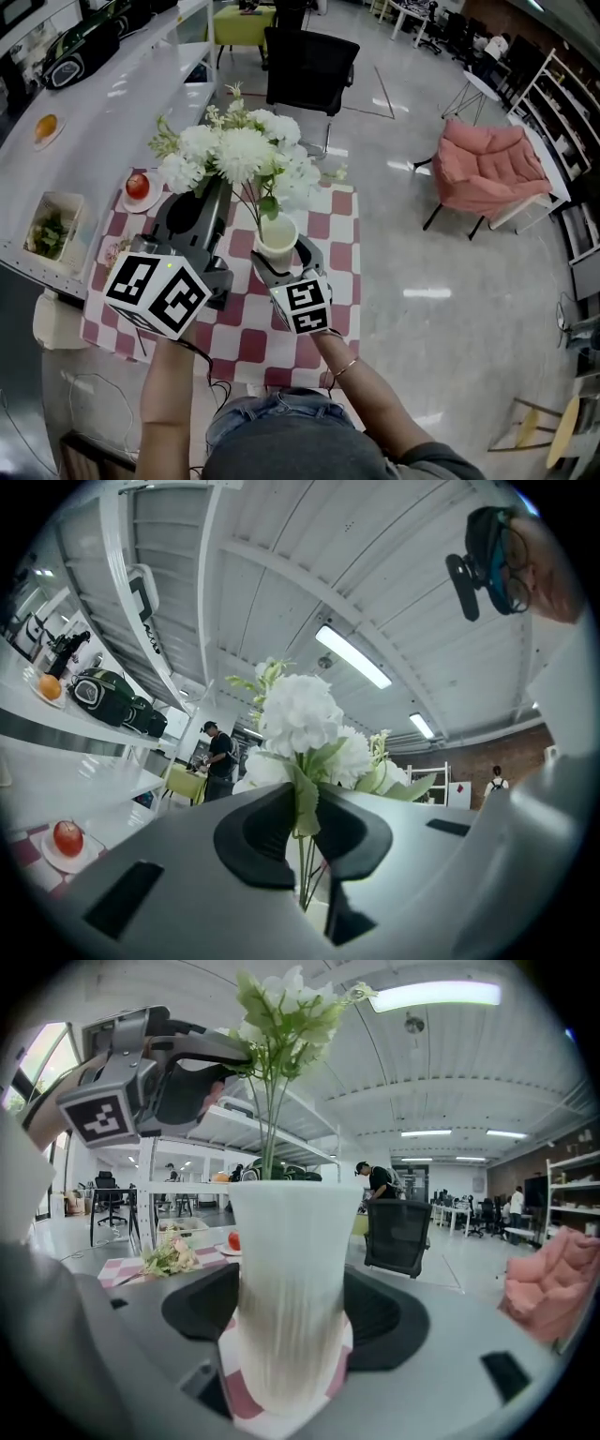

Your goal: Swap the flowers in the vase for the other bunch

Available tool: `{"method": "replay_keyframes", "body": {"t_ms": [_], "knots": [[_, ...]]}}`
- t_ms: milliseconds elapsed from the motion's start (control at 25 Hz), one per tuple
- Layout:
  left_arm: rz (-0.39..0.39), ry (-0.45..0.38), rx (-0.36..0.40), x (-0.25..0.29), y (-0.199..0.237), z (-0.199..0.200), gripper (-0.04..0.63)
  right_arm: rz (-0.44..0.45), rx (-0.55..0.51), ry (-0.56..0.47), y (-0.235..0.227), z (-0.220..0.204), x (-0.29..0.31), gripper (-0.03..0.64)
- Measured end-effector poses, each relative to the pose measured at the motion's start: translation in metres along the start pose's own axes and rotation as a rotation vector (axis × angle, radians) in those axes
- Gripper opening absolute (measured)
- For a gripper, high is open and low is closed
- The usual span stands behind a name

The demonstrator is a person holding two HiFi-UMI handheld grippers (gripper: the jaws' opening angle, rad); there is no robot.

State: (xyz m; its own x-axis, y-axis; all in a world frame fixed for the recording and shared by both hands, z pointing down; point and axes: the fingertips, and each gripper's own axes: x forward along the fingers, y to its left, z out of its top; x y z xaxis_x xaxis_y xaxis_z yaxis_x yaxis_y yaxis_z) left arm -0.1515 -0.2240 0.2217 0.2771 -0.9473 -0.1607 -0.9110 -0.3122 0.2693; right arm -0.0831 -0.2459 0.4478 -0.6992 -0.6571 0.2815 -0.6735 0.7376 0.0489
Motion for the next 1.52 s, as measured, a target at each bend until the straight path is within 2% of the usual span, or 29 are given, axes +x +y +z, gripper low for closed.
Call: {"method": "replay_keyframes", "body": {"t_ms": [160, 440, 640, 760, 880, 1200, 1320, 1520], "knots": [[0.001, -0.051, -0.022, -0.014, 0.016, 0.041, 0.038, 0.002, 0.001, 0.004, 0.010, 0.010, 0.003, 0.351], [0.015, -0.150, -0.059, -0.030, -0.007, 0.065, 0.038, 0.003, -0.009, -0.005, -0.022, -0.002, -0.019, 0.351], [0.078, -0.168, -0.017, -0.037, -0.002, 0.081, 0.038, 0.006, -0.007, -0.006, -0.041, 0.003, -0.018, 0.351], [0.127, -0.132, -0.007, -0.059, 0.015, 0.078, 0.038, 0.011, -0.005, -0.006, -0.032, 0.004, -0.018, 0.351], [0.187, -0.070, -0.018, -0.091, 0.045, 0.059, 0.038, 0.012, -0.009, -0.006, -0.010, 0.000, -0.016, 0.351], [0.337, 0.134, -0.054, -0.116, 0.096, -0.034, 0.038, 0.012, -0.011, -0.018, -0.009, -0.001, -0.016, 0.351], [0.379, 0.209, -0.096, -0.124, 0.114, -0.069, 0.038, 0.012, -0.002, -0.015, -0.008, -0.001, -0.015, 0.351], [0.432, 0.320, -0.122, -0.130, 0.138, -0.114, 0.038, 0.007, -0.002, -0.018, -0.006, 0.002, -0.013, 0.351]]}}
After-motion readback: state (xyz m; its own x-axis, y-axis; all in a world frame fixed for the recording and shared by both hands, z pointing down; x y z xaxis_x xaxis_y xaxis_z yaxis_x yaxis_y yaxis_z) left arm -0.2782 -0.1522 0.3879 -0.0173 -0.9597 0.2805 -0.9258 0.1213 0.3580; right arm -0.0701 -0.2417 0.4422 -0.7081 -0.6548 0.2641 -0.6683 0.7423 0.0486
